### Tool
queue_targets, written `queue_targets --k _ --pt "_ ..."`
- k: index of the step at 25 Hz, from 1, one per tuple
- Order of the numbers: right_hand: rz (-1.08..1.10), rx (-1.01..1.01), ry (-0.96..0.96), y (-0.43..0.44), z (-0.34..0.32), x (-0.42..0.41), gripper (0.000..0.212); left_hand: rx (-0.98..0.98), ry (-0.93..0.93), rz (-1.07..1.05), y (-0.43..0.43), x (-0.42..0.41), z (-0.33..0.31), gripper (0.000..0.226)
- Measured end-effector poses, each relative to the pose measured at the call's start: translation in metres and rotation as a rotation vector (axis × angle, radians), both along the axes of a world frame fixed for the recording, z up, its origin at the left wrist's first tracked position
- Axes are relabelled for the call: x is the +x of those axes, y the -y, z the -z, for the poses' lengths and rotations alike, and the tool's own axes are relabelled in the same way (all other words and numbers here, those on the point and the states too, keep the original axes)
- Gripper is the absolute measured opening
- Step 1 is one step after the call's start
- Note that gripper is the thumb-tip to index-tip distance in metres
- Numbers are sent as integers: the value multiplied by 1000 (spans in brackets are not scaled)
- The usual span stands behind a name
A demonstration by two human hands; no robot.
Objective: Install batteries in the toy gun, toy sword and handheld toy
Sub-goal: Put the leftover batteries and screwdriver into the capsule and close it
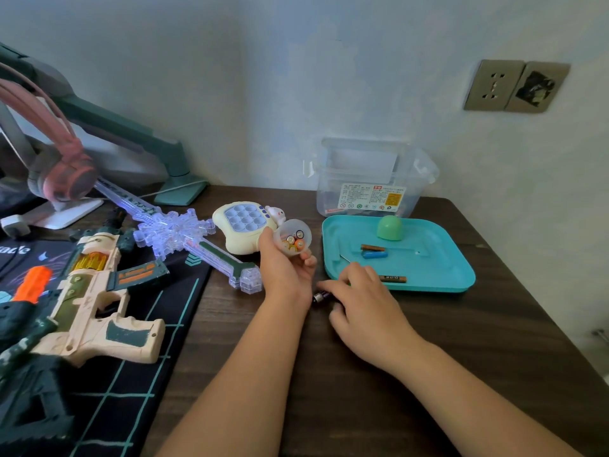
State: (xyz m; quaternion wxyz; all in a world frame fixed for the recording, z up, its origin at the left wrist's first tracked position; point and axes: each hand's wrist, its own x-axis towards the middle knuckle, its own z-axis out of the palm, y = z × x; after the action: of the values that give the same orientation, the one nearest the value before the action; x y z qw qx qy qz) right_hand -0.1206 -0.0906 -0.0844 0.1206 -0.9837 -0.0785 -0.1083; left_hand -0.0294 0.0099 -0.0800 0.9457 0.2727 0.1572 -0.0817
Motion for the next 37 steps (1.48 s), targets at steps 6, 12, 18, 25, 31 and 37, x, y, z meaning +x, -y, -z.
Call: queue_targets --k 6,12,18,25,31,37 --pt "31 166 4 4 -20 6 15 -7 19 51 -5 -2 2 30" --pt "75 877 217 -18 -57 20 19 28 6 54 -2 2 0 32" --pt "174 442 426 -36 -31 57 26 -6 21 60 -1 2 3 35" --pt "156 1034 125 -39 -22 62 33 138 18 88 0 4 4 35" --pt "98 1211 10 -35 -28 58 31 283 80 151 -3 6 0 36" --pt "134 1174 32 -36 -29 59 12 192 129 202 -6 6 -2 36"
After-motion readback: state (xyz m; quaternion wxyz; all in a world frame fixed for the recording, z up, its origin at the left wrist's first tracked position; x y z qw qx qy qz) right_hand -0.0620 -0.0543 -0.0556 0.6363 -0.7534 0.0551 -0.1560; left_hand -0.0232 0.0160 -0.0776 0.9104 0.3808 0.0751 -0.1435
